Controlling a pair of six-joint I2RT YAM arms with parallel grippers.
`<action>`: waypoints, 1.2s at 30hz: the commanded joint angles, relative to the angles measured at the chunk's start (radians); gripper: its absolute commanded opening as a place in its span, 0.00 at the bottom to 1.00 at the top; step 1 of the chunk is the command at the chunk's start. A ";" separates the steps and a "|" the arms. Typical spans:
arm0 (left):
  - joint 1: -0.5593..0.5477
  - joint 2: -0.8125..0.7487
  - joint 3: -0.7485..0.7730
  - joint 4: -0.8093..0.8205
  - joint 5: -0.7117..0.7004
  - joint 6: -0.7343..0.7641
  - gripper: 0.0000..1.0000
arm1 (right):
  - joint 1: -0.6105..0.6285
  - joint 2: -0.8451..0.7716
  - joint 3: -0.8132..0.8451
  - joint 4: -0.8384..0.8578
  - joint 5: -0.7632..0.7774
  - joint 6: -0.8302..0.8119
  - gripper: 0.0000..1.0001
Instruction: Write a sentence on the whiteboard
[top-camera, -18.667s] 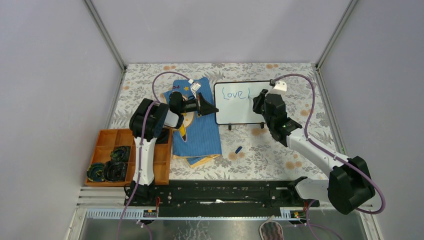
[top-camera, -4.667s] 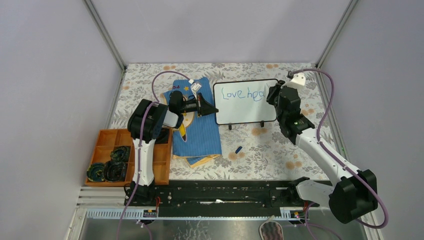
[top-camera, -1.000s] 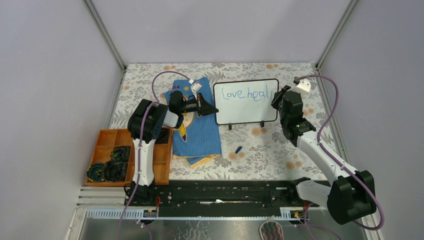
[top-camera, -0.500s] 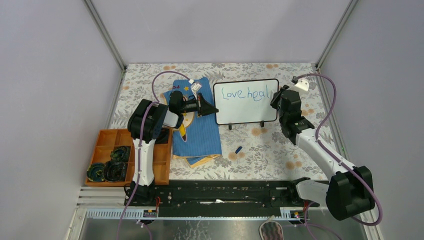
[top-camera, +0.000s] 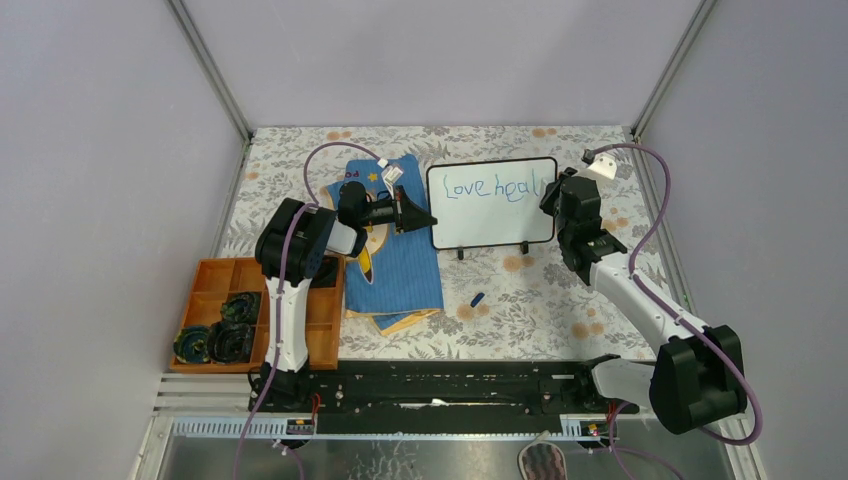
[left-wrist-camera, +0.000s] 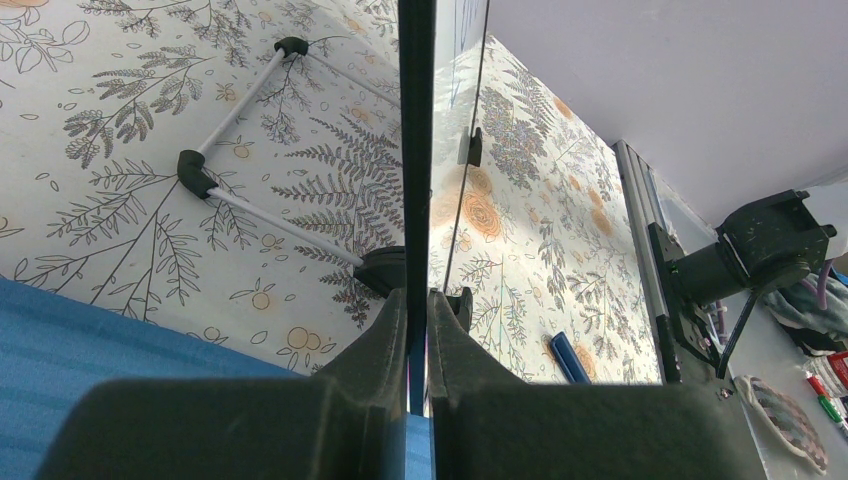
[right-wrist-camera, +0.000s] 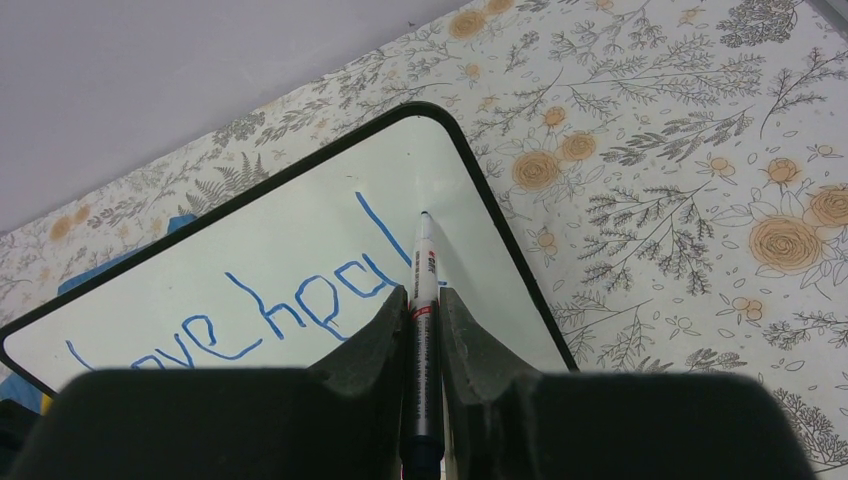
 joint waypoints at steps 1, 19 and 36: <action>-0.003 0.024 -0.029 -0.059 -0.009 0.040 0.00 | -0.007 0.012 0.041 0.031 -0.031 0.008 0.00; -0.002 0.025 -0.031 -0.056 -0.012 0.038 0.00 | -0.007 -0.020 -0.008 -0.043 -0.023 0.013 0.00; -0.003 0.027 -0.031 -0.054 -0.013 0.037 0.00 | -0.007 -0.009 0.011 -0.106 0.041 0.004 0.00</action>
